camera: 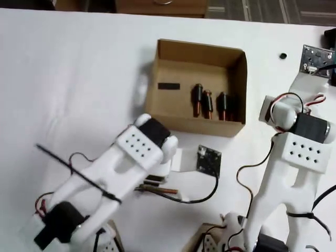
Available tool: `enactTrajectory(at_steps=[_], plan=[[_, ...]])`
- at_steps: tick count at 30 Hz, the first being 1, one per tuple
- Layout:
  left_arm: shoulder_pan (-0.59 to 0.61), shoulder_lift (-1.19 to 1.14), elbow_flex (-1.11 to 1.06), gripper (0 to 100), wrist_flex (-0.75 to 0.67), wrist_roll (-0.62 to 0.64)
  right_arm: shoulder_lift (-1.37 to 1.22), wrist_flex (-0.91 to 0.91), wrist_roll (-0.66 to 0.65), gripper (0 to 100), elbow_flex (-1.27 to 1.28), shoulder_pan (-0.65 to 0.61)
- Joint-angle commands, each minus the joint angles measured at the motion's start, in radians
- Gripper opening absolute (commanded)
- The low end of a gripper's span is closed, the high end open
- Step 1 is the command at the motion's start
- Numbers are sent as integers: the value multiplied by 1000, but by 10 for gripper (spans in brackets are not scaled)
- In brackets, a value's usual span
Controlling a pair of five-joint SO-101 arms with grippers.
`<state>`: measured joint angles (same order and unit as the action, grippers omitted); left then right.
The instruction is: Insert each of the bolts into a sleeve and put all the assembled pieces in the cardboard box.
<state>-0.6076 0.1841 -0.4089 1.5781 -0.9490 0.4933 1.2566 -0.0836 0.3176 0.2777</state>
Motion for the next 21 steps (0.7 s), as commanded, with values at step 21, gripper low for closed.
enactTrajectory(at_steps=[21], plan=[[14,-6,-266,146,-284,-38,42,-150,-11,20,89,-1]])
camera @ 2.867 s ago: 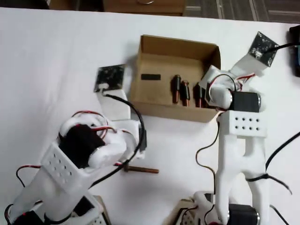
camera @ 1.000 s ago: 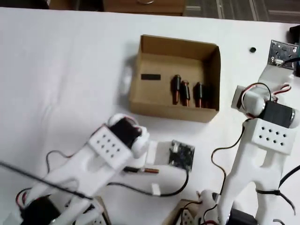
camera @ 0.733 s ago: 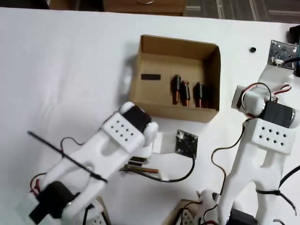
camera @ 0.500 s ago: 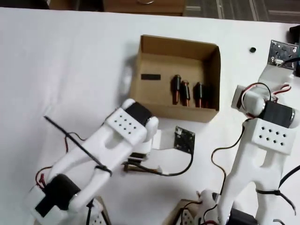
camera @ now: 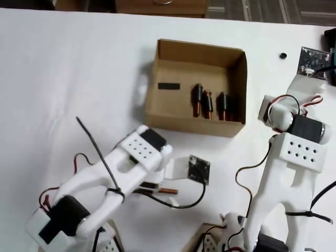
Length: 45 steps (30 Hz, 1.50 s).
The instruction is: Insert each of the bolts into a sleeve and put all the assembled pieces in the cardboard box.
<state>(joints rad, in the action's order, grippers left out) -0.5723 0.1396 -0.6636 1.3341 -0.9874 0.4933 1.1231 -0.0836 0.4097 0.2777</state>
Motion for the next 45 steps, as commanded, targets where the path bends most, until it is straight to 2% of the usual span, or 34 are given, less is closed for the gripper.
enactTrajectory(at_steps=[1,18,25,30,34,38,45], plan=[[-29,38,-16,146,-48,2,42,-16,-11,20,-3,-1],[-66,-109,-101,146,-253,31,44,-16,-11,20,-6,-1],[-66,-124,-105,26,-252,25,51,-16,-11,20,-9,-1],[-46,-118,-104,23,-247,29,51,-16,-11,20,-9,-1],[9,-117,-42,22,-155,-3,51,-12,-11,20,-9,-1],[97,-117,117,22,14,-110,51,-12,-11,20,-9,-1],[204,-117,338,22,218,-304,50,-13,-11,20,-9,-1]])
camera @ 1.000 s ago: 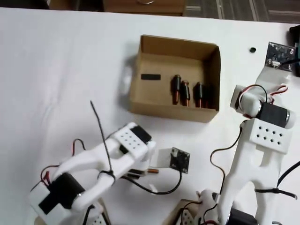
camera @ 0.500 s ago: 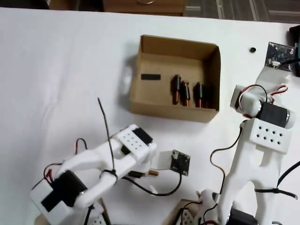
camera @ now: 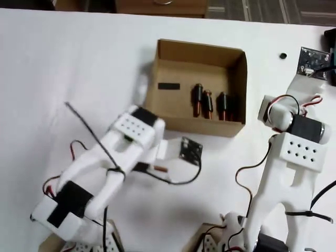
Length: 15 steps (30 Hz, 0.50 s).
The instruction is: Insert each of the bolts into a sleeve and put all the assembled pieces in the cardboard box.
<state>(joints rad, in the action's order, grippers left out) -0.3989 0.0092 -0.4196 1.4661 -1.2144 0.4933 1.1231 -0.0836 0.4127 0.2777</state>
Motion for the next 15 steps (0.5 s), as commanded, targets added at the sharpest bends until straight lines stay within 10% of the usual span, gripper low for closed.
enactTrajectory(at_steps=[1,15], plan=[[34,14,116,22,118,-124,50,-13,-11,20,-12,-1],[77,14,211,20,227,-865,51,39,-11,20,-8,1]])
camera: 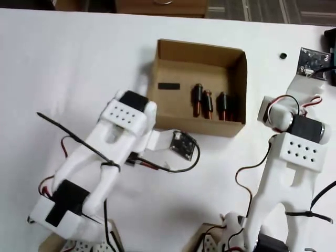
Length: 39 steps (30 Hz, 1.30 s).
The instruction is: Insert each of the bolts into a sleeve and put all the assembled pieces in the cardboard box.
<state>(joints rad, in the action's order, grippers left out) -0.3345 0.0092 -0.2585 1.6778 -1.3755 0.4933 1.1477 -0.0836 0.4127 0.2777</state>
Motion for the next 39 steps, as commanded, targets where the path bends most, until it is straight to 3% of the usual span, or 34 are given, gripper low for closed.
enactTrajectory(at_steps=[1,5,14,22,27,33,39], plan=[[9,11,51,20,8,-733,51,18,-11,20,-8,1],[9,12,42,20,5,-810,51,22,-11,20,-8,5],[15,8,42,20,-3,-795,51,16,-9,20,-8,-1],[34,5,31,21,-126,-485,50,16,-9,20,-8,-1],[80,8,-111,21,-298,-275,47,18,-9,20,-8,-1],[91,8,-243,22,-450,135,45,16,-9,20,-8,-1],[84,6,-303,22,-468,203,47,16,-9,20,-8,-1]])
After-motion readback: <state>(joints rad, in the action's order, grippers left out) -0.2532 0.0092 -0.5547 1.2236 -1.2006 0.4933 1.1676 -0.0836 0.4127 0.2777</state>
